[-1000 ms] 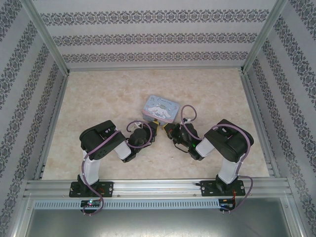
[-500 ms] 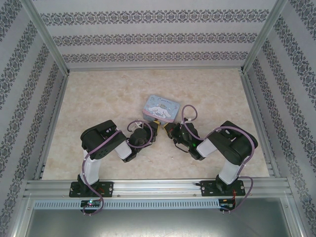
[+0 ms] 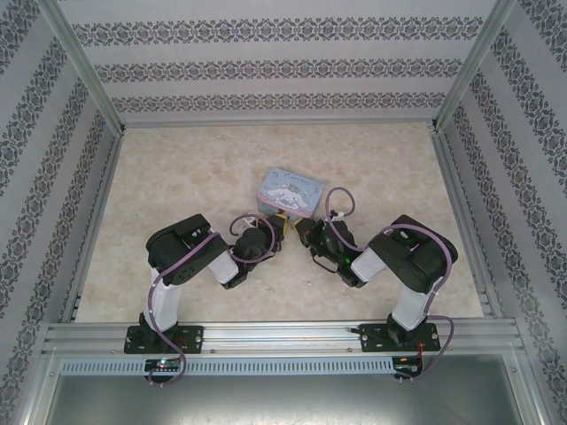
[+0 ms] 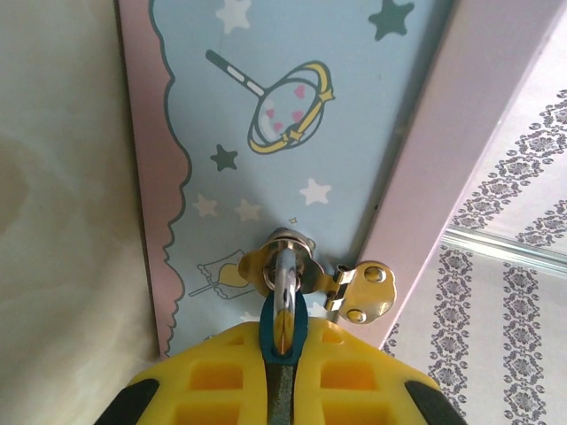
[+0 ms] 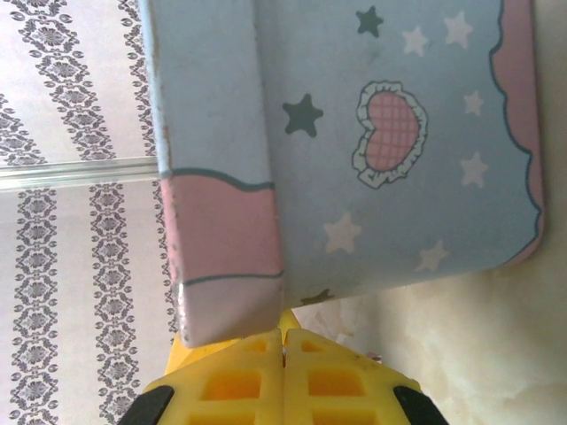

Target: Unlock the padlock with the key

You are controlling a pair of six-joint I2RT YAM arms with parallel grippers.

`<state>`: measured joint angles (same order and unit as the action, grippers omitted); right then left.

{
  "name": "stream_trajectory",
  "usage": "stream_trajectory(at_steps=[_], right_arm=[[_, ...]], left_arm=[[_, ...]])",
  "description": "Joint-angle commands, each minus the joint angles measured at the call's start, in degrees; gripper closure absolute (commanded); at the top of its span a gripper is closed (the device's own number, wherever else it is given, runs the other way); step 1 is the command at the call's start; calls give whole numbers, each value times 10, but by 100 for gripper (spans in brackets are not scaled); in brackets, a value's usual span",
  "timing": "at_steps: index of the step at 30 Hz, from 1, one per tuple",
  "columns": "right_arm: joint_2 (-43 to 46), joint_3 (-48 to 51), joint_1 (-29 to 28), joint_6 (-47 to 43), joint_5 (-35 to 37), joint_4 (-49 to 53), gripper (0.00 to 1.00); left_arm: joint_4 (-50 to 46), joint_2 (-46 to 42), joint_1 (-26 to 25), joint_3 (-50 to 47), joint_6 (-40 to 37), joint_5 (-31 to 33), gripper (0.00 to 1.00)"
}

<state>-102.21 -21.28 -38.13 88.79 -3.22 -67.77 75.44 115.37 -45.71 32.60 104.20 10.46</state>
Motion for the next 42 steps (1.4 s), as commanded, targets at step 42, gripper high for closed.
stream_trajectory(at_steps=[42], right_arm=[[49, -59, 10, -149, -82, 86, 100]], left_arm=[[-11, -7, -38, 33, -59, -152, 100]])
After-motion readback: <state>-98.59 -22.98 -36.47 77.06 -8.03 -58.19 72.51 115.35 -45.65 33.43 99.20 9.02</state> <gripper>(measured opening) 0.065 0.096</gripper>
